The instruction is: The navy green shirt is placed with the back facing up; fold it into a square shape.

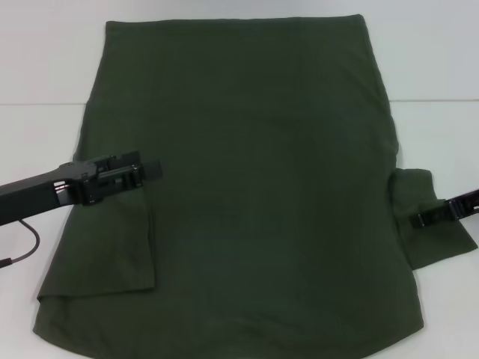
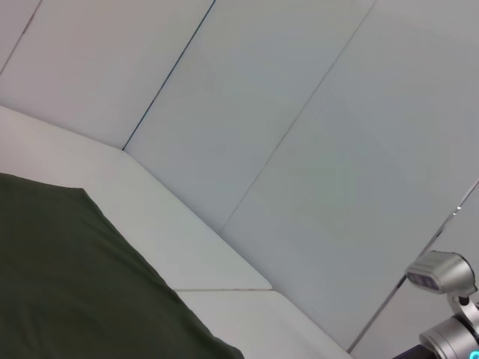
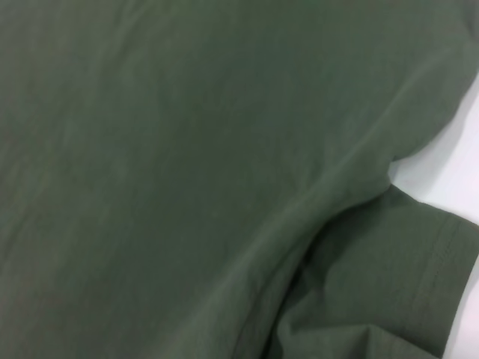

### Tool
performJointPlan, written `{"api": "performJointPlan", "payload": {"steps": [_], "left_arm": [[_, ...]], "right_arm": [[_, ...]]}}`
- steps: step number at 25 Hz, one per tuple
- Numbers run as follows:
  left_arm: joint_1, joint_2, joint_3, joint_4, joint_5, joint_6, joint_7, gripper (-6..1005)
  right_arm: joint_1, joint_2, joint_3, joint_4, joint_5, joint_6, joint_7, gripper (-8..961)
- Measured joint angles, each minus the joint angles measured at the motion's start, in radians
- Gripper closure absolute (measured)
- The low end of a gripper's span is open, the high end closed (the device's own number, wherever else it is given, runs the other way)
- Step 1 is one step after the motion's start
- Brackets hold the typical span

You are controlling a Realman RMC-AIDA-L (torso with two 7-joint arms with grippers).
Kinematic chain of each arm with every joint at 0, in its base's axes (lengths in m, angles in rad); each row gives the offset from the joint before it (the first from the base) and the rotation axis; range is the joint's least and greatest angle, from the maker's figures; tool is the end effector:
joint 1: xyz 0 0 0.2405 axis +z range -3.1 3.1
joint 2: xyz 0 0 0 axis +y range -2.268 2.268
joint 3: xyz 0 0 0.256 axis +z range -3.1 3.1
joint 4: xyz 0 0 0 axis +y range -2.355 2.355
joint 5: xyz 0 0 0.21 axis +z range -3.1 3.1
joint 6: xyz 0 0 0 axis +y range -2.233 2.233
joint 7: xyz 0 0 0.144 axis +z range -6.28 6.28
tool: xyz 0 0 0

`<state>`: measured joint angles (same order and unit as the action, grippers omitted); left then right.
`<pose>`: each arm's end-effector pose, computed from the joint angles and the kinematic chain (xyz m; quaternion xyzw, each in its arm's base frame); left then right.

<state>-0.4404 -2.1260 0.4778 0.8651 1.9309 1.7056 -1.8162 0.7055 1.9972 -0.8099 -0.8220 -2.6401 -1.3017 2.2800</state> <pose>-0.2670 0.3141 0.0529 -0.8405 -0.3819 -0.3571 0.1420 0.2863 0.3985 0.0460 -0.8512 0.4619 -0.0683 0.2399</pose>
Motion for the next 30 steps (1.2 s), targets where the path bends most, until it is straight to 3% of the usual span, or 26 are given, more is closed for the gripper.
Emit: {"api": "performJointPlan", "payload": {"steps": [15,22,30], "left_arm": [[0.005,-0.002,-0.001,0.000,-0.029,0.002,-0.003,213],[-0.001,-0.002,-0.001,0.000,-0.029,0.011,-0.003,214],[0.004,-0.002,-0.001,0.000,-0.041,0.012,-0.009,214]], "right_arm": [[0.006,0.011,-0.004,0.020,-0.031,0.041,0.044,98],[0.007,0.001,0.014,0.027,-0.030,0.059,0.077,116],[0.012,-0.002,0.015,0.045,-0.029,0.073,0.081,424]]}}
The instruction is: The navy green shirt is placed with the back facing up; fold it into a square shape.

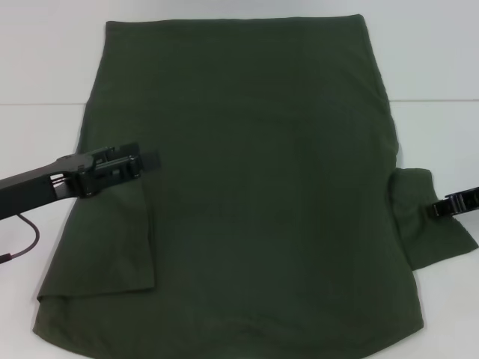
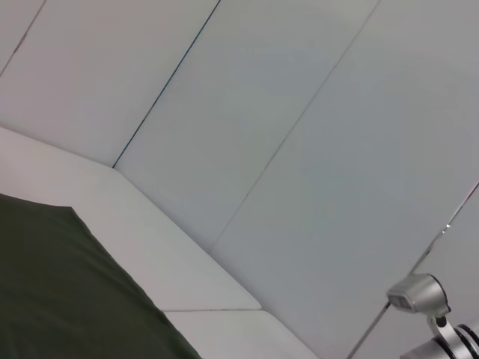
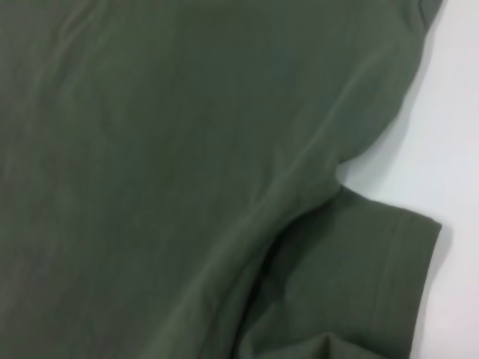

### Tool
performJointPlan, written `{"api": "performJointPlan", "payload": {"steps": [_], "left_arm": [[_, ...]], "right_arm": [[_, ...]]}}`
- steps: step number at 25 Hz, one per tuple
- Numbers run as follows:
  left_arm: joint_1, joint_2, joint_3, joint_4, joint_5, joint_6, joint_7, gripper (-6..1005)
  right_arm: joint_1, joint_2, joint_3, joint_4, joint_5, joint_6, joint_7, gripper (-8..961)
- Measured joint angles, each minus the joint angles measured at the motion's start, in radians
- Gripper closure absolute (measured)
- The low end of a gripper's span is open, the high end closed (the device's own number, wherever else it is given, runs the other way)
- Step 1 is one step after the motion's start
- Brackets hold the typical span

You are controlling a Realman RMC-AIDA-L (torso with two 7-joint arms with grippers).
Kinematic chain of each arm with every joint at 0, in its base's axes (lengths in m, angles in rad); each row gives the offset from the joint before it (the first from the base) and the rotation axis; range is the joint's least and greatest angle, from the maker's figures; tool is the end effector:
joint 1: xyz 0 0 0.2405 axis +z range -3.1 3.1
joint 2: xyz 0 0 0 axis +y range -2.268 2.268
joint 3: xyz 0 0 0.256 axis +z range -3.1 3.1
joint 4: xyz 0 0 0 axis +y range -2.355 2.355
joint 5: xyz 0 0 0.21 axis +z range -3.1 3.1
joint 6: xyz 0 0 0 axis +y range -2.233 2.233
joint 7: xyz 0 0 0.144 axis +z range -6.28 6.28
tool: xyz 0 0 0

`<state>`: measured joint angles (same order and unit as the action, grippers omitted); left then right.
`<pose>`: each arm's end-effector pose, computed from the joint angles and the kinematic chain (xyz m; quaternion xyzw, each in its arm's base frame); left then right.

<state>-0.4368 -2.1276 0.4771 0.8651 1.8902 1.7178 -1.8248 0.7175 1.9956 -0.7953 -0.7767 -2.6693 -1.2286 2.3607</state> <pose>-0.2633 0.3137 0.0563 -0.8338 -0.3784 -0.3769 0.1395 0.2943 0.4041 0.0445 -0.8232 0.4980 -0.0626 0.2653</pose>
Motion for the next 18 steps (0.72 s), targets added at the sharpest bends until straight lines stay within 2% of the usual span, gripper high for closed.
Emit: {"api": "performJointPlan", "payload": {"steps": [8,14,18], "left_arm": [[0.001,0.000,0.000,0.000,-0.006,0.001,-0.002,213],[0.000,0.000,0.000,0.000,-0.010,0.002,-0.002,214],[-0.001,0.000,0.000,0.000,-0.010,0.003,-0.002,213]], "right_arm": [[0.005,0.001,-0.001,0.020,-0.002,0.015,0.009,796],[0.001,-0.008,0.000,0.010,-0.004,0.006,0.030,951],[-0.015,-0.010,-0.002,-0.032,-0.013,0.012,0.063,951]]}}
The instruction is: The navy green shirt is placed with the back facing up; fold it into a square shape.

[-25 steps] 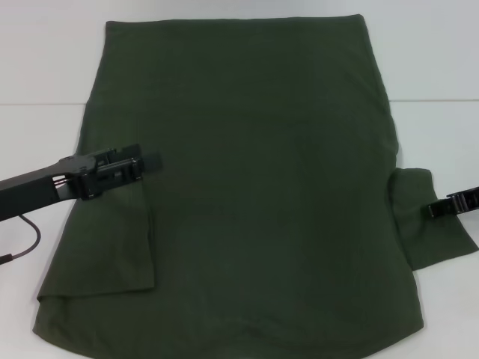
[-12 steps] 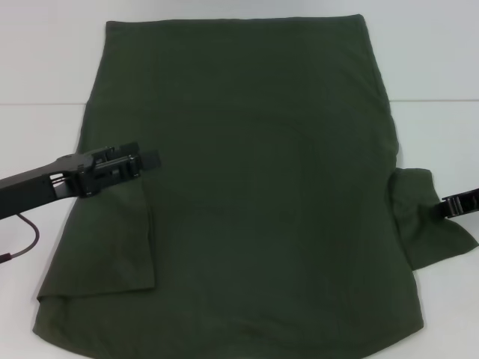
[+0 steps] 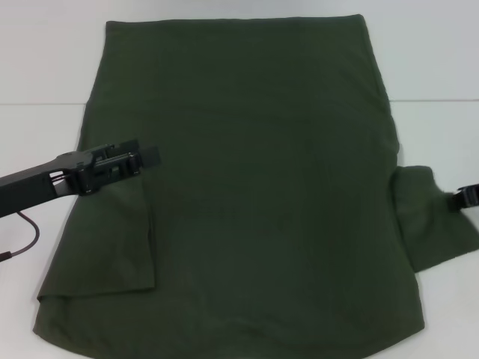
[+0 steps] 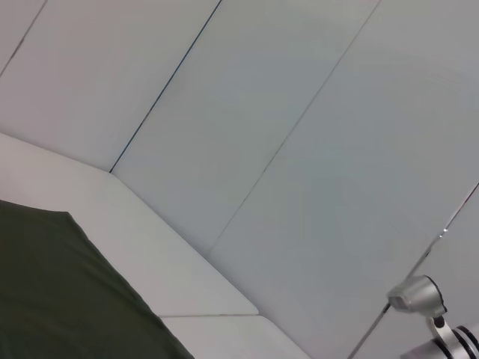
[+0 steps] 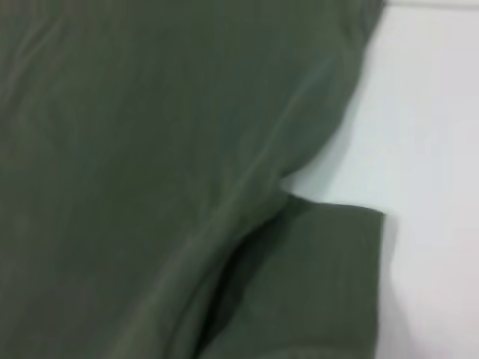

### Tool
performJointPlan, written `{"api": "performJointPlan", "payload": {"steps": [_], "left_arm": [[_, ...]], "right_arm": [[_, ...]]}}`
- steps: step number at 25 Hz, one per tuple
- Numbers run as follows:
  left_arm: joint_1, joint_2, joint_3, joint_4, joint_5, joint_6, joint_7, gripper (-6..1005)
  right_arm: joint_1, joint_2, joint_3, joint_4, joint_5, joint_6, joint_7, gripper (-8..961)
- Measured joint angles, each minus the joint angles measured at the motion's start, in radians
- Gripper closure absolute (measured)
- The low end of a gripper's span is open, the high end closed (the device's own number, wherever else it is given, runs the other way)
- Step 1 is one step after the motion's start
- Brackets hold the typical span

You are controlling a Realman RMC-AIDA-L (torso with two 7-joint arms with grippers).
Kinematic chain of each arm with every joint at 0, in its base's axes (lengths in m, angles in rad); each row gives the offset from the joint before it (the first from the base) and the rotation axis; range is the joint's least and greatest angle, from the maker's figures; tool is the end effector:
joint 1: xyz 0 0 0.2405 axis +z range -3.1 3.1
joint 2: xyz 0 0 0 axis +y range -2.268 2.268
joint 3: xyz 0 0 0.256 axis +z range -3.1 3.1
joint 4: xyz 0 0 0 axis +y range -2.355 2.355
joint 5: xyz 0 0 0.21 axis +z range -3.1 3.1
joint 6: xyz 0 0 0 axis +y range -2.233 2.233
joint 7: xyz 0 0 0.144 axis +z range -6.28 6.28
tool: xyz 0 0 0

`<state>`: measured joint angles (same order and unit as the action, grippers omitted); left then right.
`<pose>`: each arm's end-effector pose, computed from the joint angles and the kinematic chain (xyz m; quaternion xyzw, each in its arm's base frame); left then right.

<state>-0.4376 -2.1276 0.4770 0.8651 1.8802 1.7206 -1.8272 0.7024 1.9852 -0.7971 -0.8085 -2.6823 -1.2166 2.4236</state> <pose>-0.2620 0.3141 0.0573 -0.8324 -0.3769 -0.3818 0.1387 0.2994 0.4061 0.0575 -0.8033 0.5167 -0.0589 0.2904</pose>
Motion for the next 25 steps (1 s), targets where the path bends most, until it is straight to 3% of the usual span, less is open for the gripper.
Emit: {"api": "performJointPlan", "payload": {"steps": [8,19,25], "left_arm": [[0.004,0.006,-0.003,0.000,-0.035,0.022,-0.009,214],[0.003,0.015,-0.040,0.006,-0.054,0.053,-0.068,213],[0.003,0.013,-0.052,0.004,-0.063,0.075,-0.068,214]], "right_arm": [[-0.005,0.005,-0.002,-0.078,-0.118,-0.004,0.091,950],[0.009,-0.034,0.007,-0.089,-0.174,-0.019,0.197,950],[0.035,-0.040,0.017,-0.074,-0.169,-0.006,0.210,930]]}}
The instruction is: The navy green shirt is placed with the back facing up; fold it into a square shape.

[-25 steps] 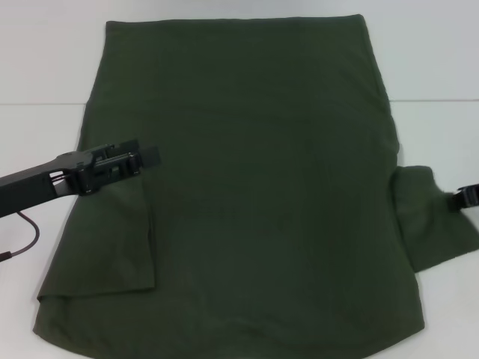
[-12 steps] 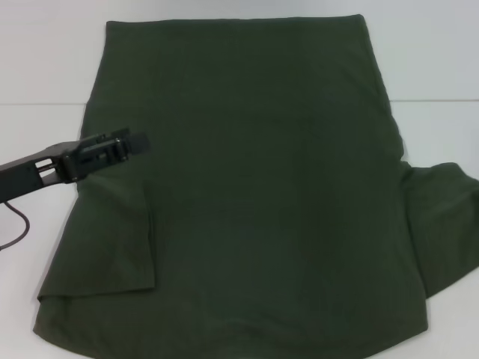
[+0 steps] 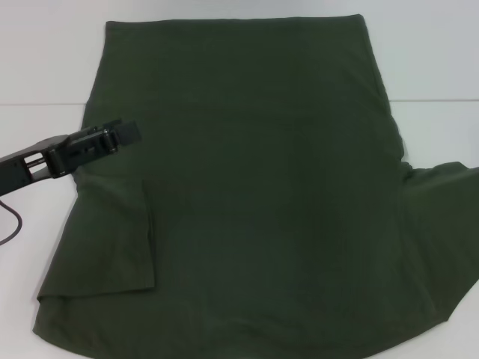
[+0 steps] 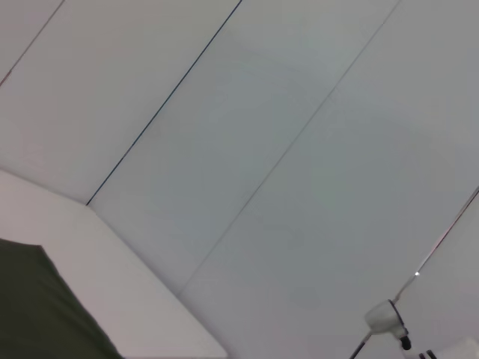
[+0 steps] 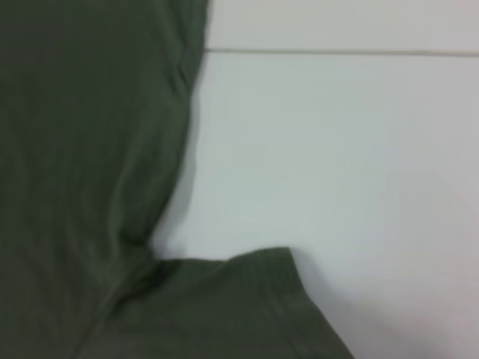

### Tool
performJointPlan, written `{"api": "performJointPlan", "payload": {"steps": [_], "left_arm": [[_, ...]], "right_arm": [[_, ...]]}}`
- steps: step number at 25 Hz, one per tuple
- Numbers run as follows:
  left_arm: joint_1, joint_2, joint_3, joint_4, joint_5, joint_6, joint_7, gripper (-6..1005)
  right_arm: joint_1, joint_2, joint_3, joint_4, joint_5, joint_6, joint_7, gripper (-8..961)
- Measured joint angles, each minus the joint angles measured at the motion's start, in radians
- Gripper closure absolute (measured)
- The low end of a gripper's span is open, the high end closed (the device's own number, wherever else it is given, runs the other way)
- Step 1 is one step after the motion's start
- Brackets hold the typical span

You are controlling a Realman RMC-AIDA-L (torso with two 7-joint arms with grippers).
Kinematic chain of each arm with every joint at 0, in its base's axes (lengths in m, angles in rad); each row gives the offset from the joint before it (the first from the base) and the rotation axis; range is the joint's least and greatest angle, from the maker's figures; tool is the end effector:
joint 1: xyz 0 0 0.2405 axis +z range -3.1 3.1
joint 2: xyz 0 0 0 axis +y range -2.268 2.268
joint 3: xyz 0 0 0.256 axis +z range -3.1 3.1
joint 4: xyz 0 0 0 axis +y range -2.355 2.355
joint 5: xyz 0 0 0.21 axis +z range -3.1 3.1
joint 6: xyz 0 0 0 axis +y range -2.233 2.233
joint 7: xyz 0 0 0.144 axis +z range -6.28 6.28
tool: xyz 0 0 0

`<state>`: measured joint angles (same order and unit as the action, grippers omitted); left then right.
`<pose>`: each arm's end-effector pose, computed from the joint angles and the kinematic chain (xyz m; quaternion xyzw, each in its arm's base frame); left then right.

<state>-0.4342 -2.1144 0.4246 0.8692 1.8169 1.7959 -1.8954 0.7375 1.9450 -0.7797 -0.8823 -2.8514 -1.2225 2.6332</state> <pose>-0.2586 0.3083 0.0759 -0.8104 -0.3818 -0.4271 0.1227 0.2999 0.4215 0.1027 -0.7429 0.5523 -0.0865 0.3682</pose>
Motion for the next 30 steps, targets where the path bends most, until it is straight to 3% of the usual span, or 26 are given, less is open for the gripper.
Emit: {"api": "performJointPlan", "payload": {"steps": [8,12,20,27,30], "left_arm": [[0.000,0.003,-0.003,0.001,-0.027,0.012,-0.013,213],[0.000,0.004,-0.011,0.000,-0.038,0.010,-0.014,213],[-0.003,0.005,-0.055,-0.004,-0.048,0.002,-0.016,214],[-0.003,0.005,-0.066,-0.004,-0.054,-0.012,-0.016,214],[-0.001,0.005,-0.067,-0.004,-0.054,-0.026,-0.016,213]], "right_arm": [[0.067,0.001,0.002,0.009,0.093,-0.178,-0.011,897],[0.107,0.016,-0.006,0.004,0.148,-0.240,-0.012,881],[0.207,0.061,-0.018,0.109,0.155,-0.172,-0.006,848],[0.240,0.076,-0.034,0.178,0.163,-0.126,-0.016,820],[0.231,0.066,-0.024,0.184,0.236,-0.141,-0.040,808]]}}
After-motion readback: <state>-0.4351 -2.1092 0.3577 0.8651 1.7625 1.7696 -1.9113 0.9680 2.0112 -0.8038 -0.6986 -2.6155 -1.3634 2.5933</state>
